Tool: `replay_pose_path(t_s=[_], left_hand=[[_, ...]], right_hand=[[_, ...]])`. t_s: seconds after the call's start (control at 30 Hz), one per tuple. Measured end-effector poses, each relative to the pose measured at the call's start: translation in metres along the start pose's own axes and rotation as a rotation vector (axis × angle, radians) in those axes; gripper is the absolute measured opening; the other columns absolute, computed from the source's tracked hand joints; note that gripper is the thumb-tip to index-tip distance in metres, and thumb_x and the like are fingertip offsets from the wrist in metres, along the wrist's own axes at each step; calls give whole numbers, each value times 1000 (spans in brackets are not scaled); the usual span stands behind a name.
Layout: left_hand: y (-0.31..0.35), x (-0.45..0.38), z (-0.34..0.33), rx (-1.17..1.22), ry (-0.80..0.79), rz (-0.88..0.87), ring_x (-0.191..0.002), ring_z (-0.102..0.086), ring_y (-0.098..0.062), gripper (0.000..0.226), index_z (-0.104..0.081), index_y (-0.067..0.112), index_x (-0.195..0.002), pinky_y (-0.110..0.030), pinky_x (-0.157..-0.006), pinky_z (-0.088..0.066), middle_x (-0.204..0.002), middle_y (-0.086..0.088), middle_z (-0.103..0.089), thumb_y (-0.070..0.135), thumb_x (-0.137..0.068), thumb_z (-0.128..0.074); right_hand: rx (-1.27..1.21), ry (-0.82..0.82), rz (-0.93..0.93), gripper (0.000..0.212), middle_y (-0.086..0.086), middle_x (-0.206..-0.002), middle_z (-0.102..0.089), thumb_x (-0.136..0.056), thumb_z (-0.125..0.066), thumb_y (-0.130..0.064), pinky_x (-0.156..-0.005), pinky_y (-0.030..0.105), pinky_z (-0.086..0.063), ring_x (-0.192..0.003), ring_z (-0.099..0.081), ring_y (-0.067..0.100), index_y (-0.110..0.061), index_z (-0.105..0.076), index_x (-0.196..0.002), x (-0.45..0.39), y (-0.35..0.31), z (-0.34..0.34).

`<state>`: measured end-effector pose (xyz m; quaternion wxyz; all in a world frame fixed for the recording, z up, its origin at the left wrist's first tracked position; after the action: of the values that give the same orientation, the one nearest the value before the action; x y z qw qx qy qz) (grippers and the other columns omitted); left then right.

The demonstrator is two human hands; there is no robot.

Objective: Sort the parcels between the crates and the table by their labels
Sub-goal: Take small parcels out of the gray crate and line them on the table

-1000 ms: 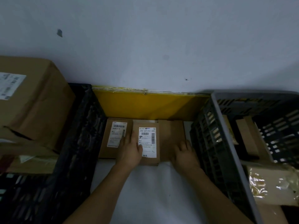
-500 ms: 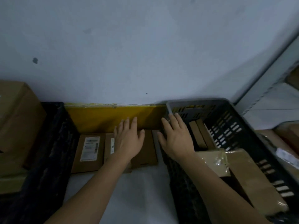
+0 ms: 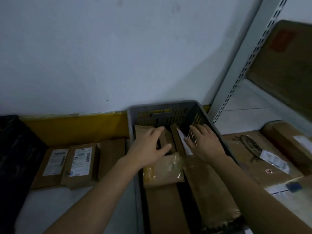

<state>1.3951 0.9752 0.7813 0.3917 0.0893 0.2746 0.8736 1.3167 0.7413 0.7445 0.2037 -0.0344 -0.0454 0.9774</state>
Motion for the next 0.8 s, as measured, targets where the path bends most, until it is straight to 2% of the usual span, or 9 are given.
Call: replay_pose_path(t_s=[0.07, 0.17, 0.27, 0.37, 0.47, 0.53, 0.73, 0.8], left_hand=[[13, 3, -29, -119, -226, -24, -151, -38, -24, 99, -14, 36, -169, -45, -118, -41, -171, 2, -29, 79, -91, -58], [17, 20, -60, -330, -411, -36, -160, -20, -26, 121, 3, 40, -168, -54, -129, -19, -176, 2, -13, 86, -79, -65], [13, 30, -70, -483, -365, -23, -162, -7, -27, 135, 25, 43, -163, -61, -129, -8, -178, -2, 3, 85, -75, -68], [10, 34, -70, -532, -326, -24, -162, -7, -30, 139, 31, 41, -161, -65, -127, -13, -178, -4, 5, 84, -74, -69], [11, 32, -59, -495, -256, -12, -152, -30, -29, 127, 24, 38, -164, -55, -119, -32, -168, -3, -25, 81, -80, -60], [9, 27, -43, -436, -188, 28, -143, -41, -27, 125, 19, 38, -166, -50, -110, -42, -160, 0, -37, 82, -79, -60], [16, 12, 12, -193, -62, 110, -139, -47, -21, 117, 5, 48, -165, -40, -99, -50, -159, 7, -37, 81, -80, -67], [16, 10, 32, -100, -15, 147, -139, -47, -21, 115, 1, 50, -165, -40, -100, -51, -160, 6, -37, 80, -80, -70]], right_hand=[[-3, -51, 47, 88, 8, -167, -44, -96, -19, -79, -125, 55, -33, -157, -30, 35, -27, -40, -164, 2, 6, -5], [-25, -103, 107, 89, 6, -169, -39, -95, -16, -81, -127, 55, -31, -159, -27, 32, -29, -35, -165, 13, 6, -12], [-42, -157, 144, 95, 7, -173, -32, -90, -10, -83, -128, 55, -28, -161, -22, 33, -31, -29, -167, 22, 1, -20], [-62, -188, 148, 98, 9, -175, -27, -87, -6, -86, -128, 55, -28, -162, -20, 34, -32, -26, -167, 25, 1, -32], [-85, -207, 135, 96, 8, -176, -24, -89, -7, -86, -128, 57, -28, -162, -19, 34, -33, -25, -167, 29, 2, -35], [-92, -187, 125, 95, 7, -174, -28, -89, -8, -86, -126, 57, -30, -160, -22, 33, -33, -27, -166, 33, 4, -30], [-108, -130, 91, 82, 5, -168, -38, -98, -23, -82, -121, 56, -39, -155, -31, 34, -36, -28, -166, 46, 12, -13], [-107, -117, 74, 84, 5, -166, -40, -97, -19, -83, -119, 55, -42, -153, -34, 33, -36, -28, -165, 51, 14, -10]])
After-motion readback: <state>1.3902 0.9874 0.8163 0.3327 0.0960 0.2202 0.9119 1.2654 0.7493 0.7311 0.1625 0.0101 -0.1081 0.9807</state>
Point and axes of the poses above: each hand's wrist, its own x-axis away from the middle knuckle, its own z-axis out of the back of the hand, y = z × x, the point moved 6 cm from there along -x, towards the middle knuckle
